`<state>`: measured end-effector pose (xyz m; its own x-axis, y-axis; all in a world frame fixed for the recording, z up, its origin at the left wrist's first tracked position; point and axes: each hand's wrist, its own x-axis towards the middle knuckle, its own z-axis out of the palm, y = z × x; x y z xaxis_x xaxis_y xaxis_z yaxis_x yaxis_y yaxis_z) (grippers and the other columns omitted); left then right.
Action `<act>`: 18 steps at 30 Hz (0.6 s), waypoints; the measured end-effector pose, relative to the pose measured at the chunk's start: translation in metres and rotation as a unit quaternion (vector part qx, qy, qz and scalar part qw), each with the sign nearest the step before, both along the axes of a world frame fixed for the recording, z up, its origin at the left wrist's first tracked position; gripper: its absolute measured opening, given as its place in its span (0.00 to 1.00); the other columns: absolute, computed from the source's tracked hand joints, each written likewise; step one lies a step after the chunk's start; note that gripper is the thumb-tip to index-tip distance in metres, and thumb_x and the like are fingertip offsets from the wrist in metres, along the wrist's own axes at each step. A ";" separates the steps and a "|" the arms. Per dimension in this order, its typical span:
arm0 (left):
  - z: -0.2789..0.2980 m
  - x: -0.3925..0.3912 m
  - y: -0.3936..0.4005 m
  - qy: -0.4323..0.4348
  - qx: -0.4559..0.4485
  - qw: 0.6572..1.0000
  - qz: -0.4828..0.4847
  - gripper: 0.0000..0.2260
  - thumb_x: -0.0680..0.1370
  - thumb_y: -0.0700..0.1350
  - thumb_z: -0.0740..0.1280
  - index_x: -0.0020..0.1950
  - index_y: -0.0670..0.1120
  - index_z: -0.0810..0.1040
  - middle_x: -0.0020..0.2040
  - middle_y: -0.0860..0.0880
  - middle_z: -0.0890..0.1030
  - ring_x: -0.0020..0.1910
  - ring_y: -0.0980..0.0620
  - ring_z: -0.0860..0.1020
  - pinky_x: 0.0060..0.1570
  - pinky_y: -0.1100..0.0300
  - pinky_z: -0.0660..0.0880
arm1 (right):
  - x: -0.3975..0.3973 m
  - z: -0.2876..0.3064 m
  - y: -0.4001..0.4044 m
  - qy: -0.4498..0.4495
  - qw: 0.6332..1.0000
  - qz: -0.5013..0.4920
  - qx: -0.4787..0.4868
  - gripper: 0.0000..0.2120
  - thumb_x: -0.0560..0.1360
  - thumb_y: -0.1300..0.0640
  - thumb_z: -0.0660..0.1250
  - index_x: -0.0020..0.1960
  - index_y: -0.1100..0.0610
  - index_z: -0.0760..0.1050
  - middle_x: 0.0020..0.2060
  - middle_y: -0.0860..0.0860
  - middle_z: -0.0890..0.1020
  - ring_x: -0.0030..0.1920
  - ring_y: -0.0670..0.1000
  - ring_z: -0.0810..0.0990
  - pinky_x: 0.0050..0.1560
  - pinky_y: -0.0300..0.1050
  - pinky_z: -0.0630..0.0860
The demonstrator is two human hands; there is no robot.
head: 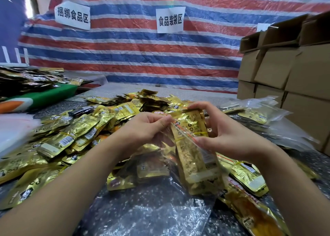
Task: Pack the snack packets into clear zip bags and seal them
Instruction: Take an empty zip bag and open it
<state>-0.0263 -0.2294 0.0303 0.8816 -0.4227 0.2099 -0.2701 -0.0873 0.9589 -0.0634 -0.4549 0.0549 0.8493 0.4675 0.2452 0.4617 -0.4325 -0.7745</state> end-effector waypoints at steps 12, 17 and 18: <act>-0.008 -0.007 -0.006 0.016 0.030 0.999 -0.034 0.16 0.74 0.55 0.66 0.45 0.43 0.86 0.41 0.40 0.85 0.36 0.48 0.82 0.39 0.57 0.79 | -0.013 0.012 -0.003 0.050 0.984 0.028 -0.171 0.29 0.74 0.58 0.70 0.66 0.33 0.64 0.56 0.47 0.81 0.54 0.47 0.83 0.53 0.53 0.82; -0.006 -0.006 -0.006 0.014 0.014 1.000 -0.002 0.14 0.75 0.53 0.66 0.42 0.45 0.85 0.38 0.41 0.84 0.35 0.48 0.82 0.38 0.57 0.80 | -0.012 0.008 0.007 0.028 0.986 -0.017 -0.163 0.38 0.74 0.54 0.72 0.73 0.33 0.54 0.55 0.48 0.83 0.53 0.46 0.84 0.54 0.52 0.82; -0.003 -0.004 -0.004 0.007 0.003 1.000 0.013 0.14 0.76 0.52 0.65 0.41 0.46 0.85 0.38 0.42 0.84 0.36 0.48 0.82 0.39 0.56 0.81 | -0.010 0.006 0.010 0.016 0.991 -0.048 -0.125 0.37 0.74 0.54 0.73 0.73 0.36 0.56 0.53 0.49 0.83 0.50 0.46 0.84 0.52 0.52 0.82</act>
